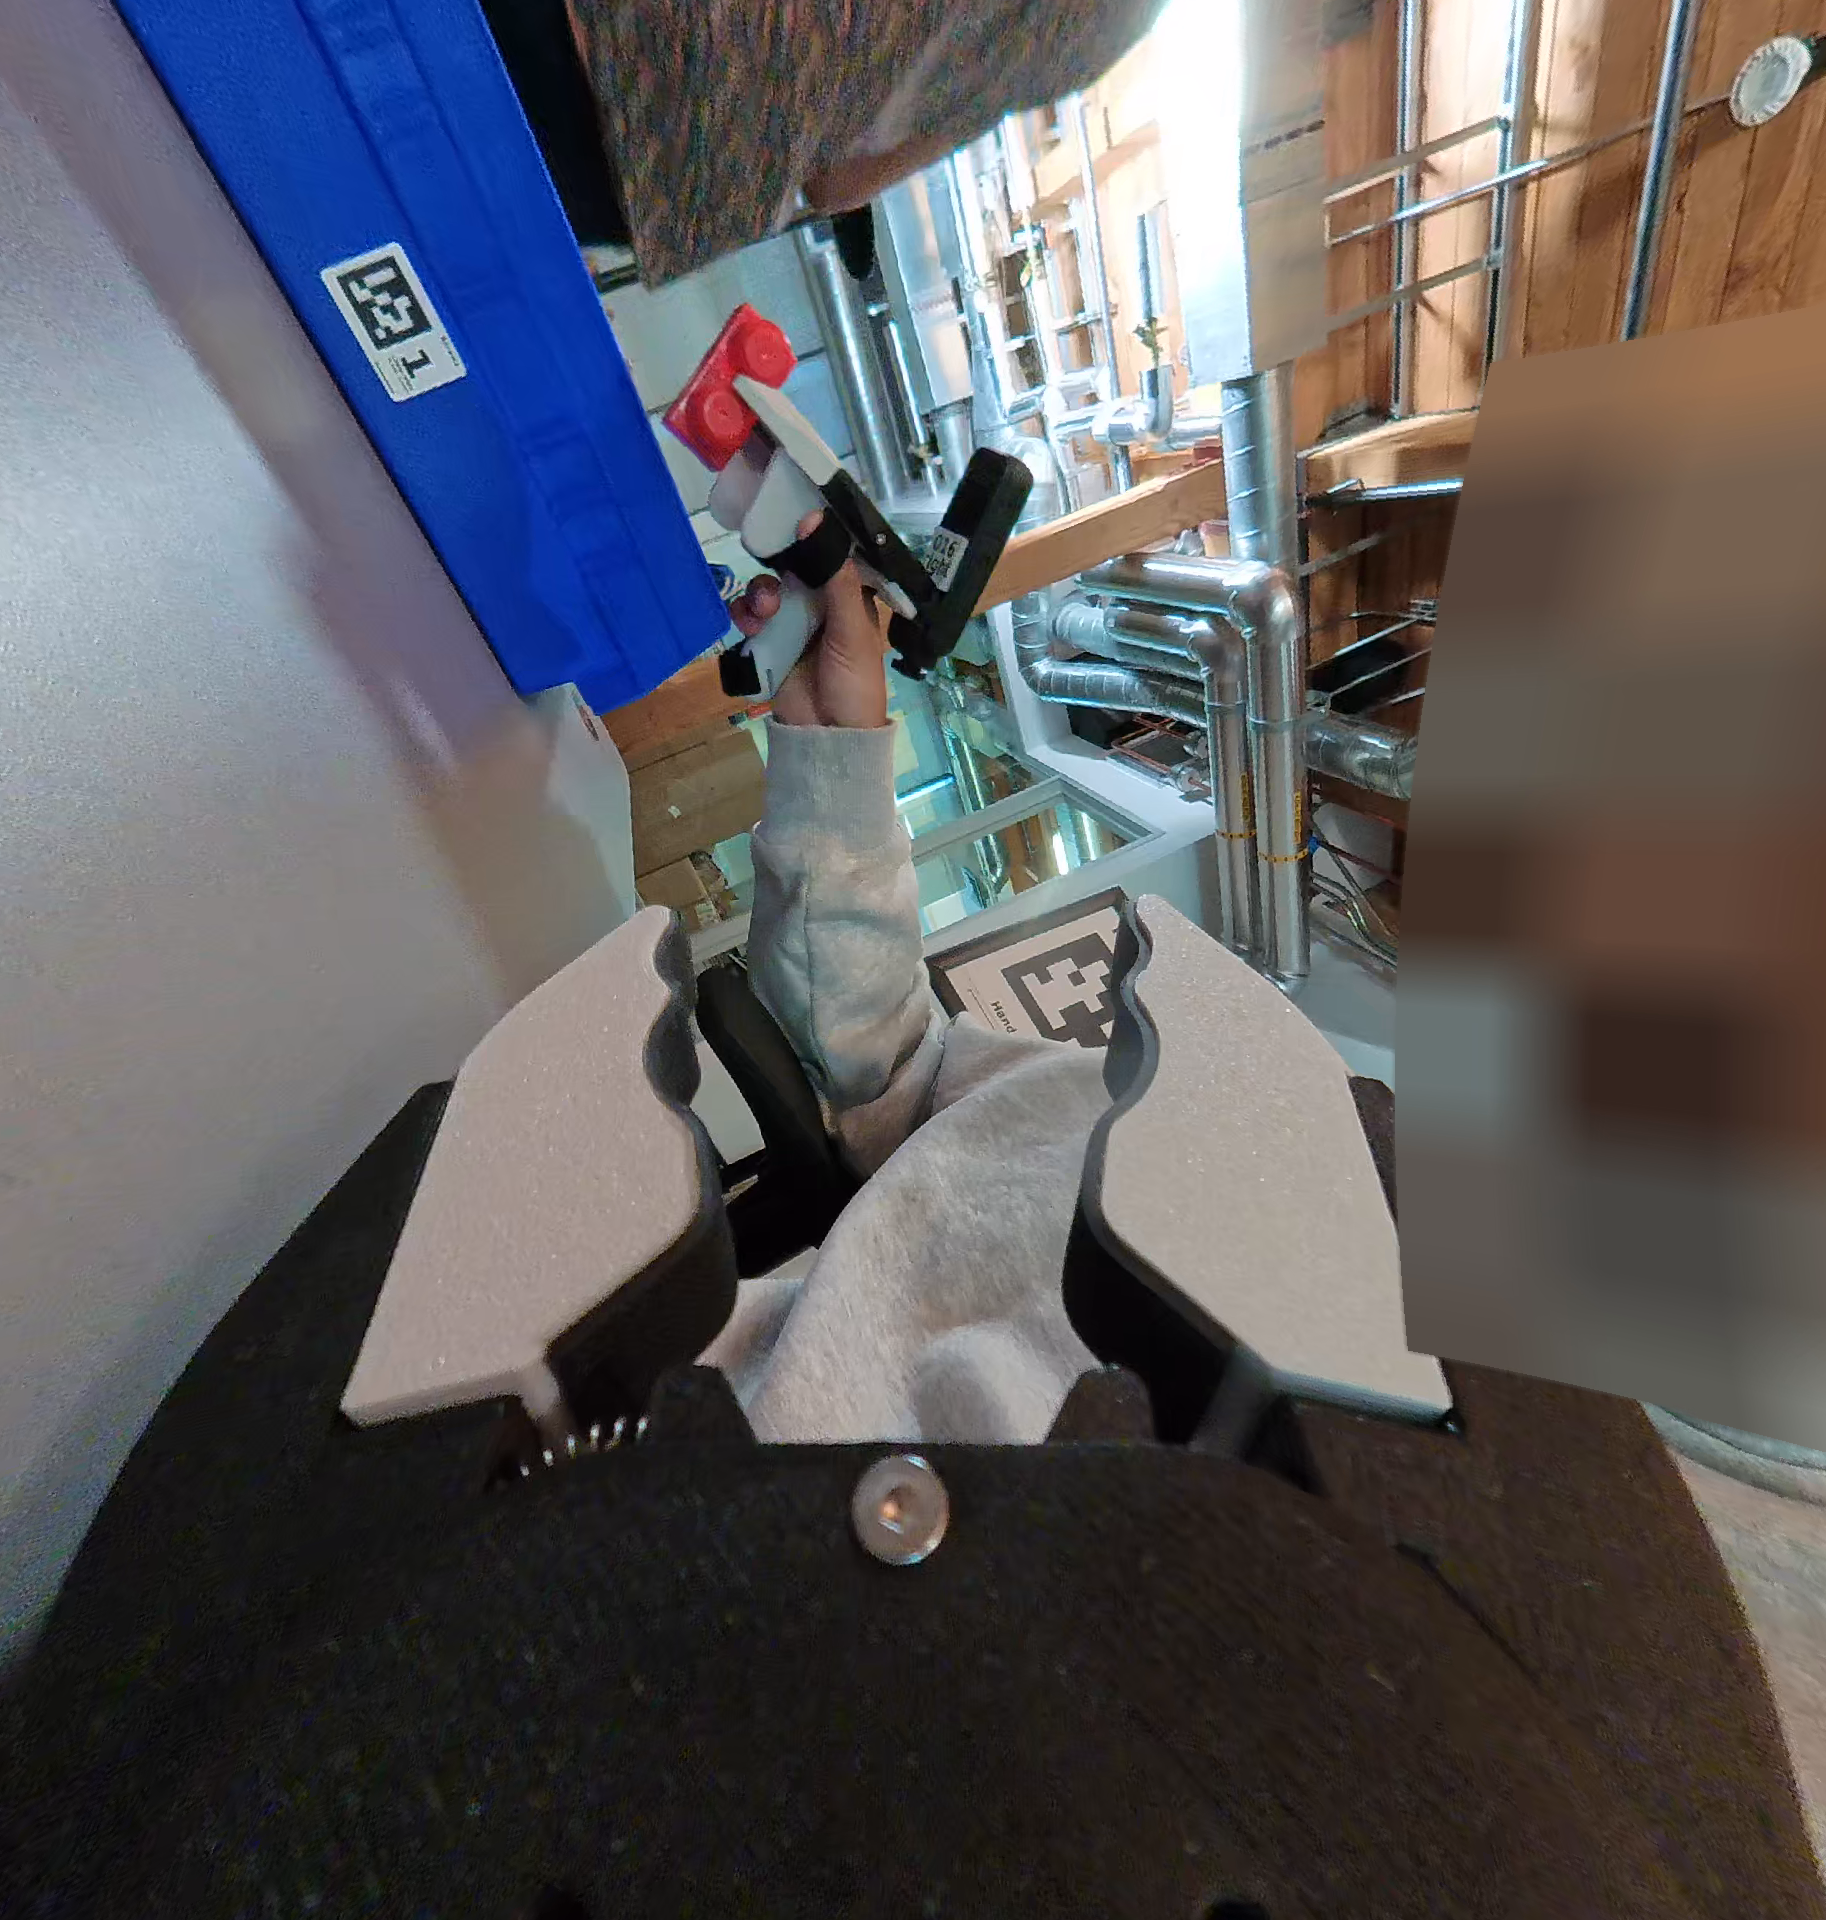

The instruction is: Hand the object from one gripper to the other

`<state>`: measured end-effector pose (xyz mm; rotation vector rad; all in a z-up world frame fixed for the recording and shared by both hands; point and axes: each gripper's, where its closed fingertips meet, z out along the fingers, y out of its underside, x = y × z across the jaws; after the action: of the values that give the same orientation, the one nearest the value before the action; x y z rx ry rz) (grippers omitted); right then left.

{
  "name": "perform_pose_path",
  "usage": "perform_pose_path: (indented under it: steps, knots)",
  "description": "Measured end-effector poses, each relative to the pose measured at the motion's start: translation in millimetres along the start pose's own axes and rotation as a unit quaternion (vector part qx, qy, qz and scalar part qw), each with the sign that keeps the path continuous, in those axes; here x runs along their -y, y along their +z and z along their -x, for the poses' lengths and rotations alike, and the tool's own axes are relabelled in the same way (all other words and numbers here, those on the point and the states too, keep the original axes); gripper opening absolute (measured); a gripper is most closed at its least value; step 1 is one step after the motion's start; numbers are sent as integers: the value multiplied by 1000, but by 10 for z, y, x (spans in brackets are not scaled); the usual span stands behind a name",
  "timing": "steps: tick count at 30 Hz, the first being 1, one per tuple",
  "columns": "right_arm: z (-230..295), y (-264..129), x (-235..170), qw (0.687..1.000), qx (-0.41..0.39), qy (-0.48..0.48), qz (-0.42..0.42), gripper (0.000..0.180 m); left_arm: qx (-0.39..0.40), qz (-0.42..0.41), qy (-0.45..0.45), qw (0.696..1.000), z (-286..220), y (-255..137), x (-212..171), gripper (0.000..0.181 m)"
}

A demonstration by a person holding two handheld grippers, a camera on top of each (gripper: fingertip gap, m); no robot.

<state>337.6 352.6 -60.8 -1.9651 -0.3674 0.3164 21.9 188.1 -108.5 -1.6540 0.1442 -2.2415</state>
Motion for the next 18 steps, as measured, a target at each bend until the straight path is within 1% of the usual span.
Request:
perform_pose_path:
  steps: [1,5,10,13,18]
  knots:
    - [-76,8,-19,1000,-10,-3,4,39,0,0,-1,1000,4,1,-2,77]
    - [-446,105,14,998,-56,-20,24,39,2,-2,-3,1000,19,4,5,75]
    - [-962,452,-57,992,-103,-12,78,39,2,1,2,1000,8,5,-6,74]
    - [-1081,597,-135,988,-119,-14,101,39,3,3,10,1000,-16,-1,-9,74]
    - [-1175,688,-250,978,-142,-37,148,39,3,3,12,1000,-19,-39,-16,74]
